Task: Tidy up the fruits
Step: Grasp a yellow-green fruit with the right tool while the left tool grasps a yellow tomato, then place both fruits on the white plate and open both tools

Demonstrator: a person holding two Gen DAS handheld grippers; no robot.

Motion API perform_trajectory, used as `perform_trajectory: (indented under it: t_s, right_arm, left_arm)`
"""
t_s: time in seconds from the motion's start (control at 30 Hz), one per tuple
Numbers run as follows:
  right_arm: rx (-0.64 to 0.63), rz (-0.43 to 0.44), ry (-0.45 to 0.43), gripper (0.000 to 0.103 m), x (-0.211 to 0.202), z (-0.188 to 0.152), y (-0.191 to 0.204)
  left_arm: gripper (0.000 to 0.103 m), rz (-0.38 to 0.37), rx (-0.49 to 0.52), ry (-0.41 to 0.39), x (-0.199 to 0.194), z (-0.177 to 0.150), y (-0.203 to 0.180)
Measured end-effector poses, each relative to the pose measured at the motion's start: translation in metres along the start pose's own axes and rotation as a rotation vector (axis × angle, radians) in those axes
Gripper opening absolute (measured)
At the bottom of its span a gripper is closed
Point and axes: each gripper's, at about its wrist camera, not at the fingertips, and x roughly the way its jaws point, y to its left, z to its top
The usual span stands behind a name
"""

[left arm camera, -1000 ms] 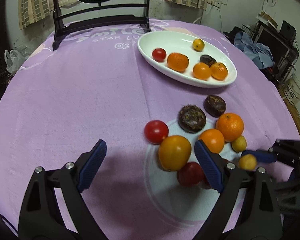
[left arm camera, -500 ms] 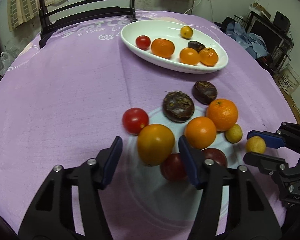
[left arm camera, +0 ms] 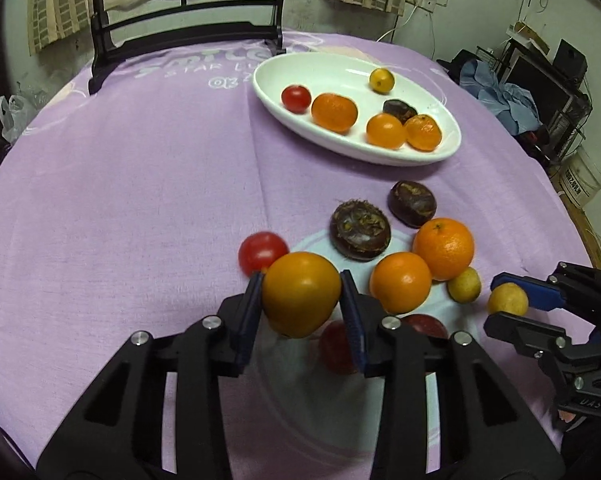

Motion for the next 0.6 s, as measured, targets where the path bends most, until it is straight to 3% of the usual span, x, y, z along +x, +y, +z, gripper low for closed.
perform_trajectory:
  t_s: [0.33,0.5,0.6]
  right_arm:
    - [0.094,-0.077,-0.087,0.031,-0.018,0.011,-0.011]
    - [0.055,-0.149,-0.178,0.031,-0.041,0.038,-0.015]
    - [0.042,-0.179,-0.196,0.031,-0.036,0.070,-0.033]
  left_arm:
    - [0.039,-0.006,0.017,-0.035,-0.032,0.013,-0.014]
    - [0.039,-0.029,0.042,-0.055,-0.043,0.045,-0.023]
    - [0.039,-0.021,0.043,-0.073,-0.034,0.072,-0.028]
